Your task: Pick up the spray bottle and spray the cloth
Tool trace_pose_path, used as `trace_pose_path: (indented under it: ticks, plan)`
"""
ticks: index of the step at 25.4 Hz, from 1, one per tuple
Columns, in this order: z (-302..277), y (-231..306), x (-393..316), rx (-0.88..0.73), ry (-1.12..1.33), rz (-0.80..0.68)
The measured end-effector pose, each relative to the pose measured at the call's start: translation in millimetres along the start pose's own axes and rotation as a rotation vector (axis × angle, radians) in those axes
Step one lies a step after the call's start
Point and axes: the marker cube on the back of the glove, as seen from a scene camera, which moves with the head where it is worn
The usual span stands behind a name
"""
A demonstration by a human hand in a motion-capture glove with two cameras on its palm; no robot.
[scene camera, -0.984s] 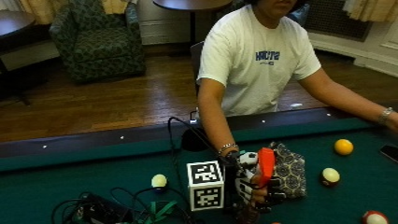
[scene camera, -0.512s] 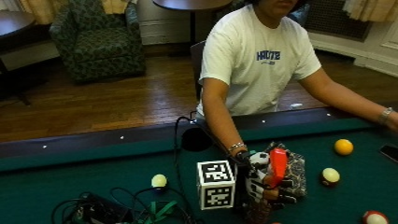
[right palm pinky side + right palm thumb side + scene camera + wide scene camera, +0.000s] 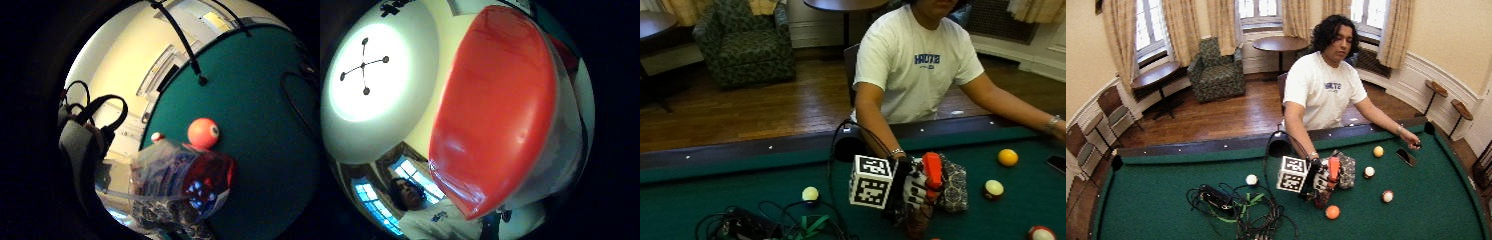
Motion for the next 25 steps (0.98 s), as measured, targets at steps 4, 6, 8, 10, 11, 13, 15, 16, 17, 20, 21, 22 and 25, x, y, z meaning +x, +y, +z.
trace_pose_path:
  ticks: [4, 6, 8, 10, 11, 13, 15, 16, 17, 20, 21, 22, 25]
  plan:
    - [-11.0, -1.4, -22.3, -0.070, -0.030, -0.039]
    - [-19.0, -3.6, -39.3, -0.109, -0.035, -0.063]
    - [-30.0, -6.9, -62.0, -0.155, -0.032, -0.097]
    - [-43.5, -11.0, -88.6, -0.200, -0.029, -0.136]
    - [-50.4, -13.2, -102.2, -0.220, -0.031, -0.156]
    - [-63.4, -17.6, -129.3, -0.251, -0.043, -0.191]
    - [-74.5, -22.2, -156.5, -0.279, -0.054, -0.219]
    - [-79.2, -24.5, -169.9, -0.296, -0.055, -0.231]
    - [-83.1, -26.7, -182.6, -0.314, -0.053, -0.242]
    - [-91.4, -32.3, -215.8, -0.362, -0.042, -0.280]
    - [-93.9, -33.9, -226.6, -0.372, -0.039, -0.297]
    - [-96.7, -35.6, -237.8, -0.379, -0.037, -0.316]
    - [-105.2, -40.7, -269.9, -0.383, -0.043, -0.374]
